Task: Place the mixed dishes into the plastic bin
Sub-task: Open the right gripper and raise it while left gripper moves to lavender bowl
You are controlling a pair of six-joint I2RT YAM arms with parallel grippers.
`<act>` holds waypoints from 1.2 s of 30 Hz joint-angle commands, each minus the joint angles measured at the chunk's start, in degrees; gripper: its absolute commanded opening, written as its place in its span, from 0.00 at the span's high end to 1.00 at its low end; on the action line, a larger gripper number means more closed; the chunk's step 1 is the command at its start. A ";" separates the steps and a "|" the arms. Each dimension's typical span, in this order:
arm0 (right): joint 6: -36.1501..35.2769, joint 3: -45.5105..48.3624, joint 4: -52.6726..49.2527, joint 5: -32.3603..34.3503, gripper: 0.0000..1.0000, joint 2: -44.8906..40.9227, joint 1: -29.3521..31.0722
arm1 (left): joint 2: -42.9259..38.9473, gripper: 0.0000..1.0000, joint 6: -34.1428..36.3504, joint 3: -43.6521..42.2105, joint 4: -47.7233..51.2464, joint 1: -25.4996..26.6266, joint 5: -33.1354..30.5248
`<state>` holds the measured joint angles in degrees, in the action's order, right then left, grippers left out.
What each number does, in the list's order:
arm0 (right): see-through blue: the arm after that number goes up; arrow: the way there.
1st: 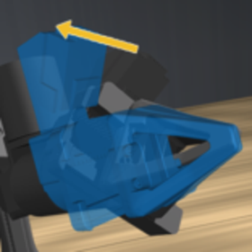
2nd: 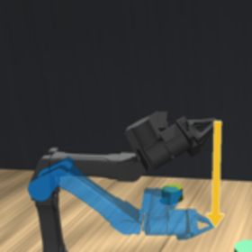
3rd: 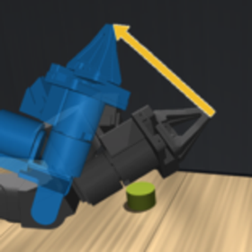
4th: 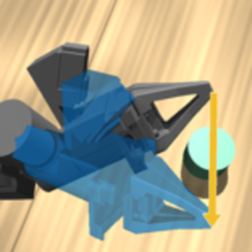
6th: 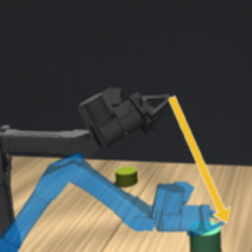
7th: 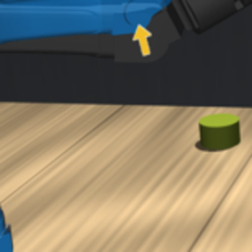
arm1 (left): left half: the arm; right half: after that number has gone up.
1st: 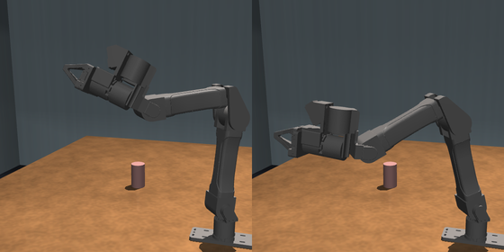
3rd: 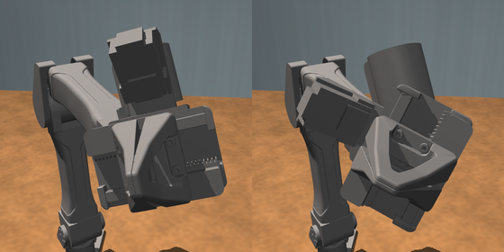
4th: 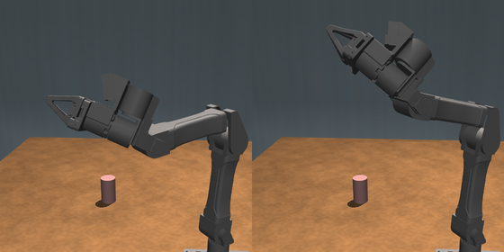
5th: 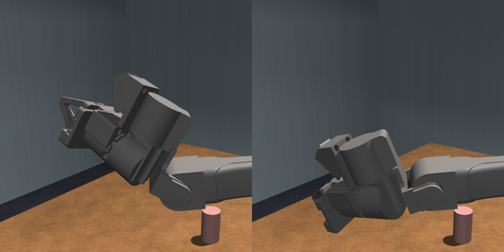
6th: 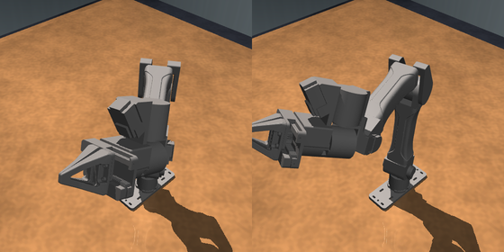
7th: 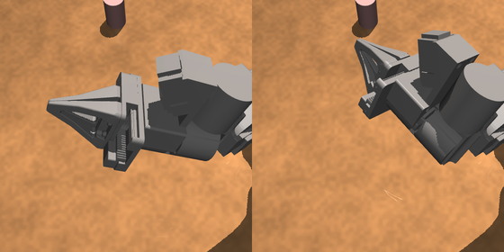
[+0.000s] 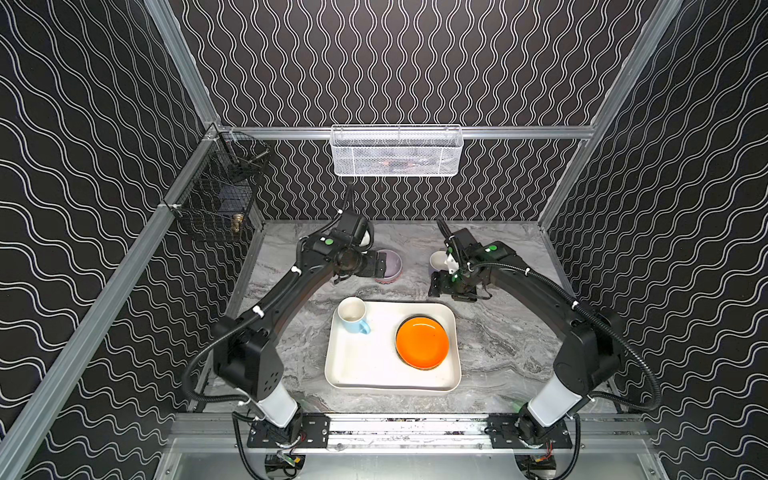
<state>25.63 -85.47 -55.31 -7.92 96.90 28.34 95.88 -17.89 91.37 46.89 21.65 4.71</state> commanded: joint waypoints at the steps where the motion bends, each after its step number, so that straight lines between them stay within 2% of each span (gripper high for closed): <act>1: -1.57 -1.89 -1.14 -0.85 0.18 0.87 -1.78 | 4.13 0.12 0.56 2.69 -1.41 -0.13 -2.29; 8: -3.36 -4.34 -1.70 -4.02 0.16 1.36 -6.20 | 14.94 0.25 -0.01 8.47 -1.97 -0.12 -3.30; 14: -4.23 -4.75 -2.94 -5.32 0.12 0.62 -7.66 | 20.74 0.26 -0.39 12.08 -1.66 -0.12 -4.76; 26: -5.82 -4.21 -3.06 -6.44 0.12 0.62 -11.10 | 22.35 0.26 -0.12 11.21 -3.39 -0.85 -8.54; 36: -7.62 -5.79 -5.15 -6.33 0.12 1.30 -12.58 | 27.82 0.36 -0.91 15.04 -3.78 -1.24 -7.34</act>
<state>18.85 -91.22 -58.59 -14.04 98.63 16.16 123.24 -18.11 105.78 43.97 20.58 -2.72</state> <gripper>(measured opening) 0.885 0.646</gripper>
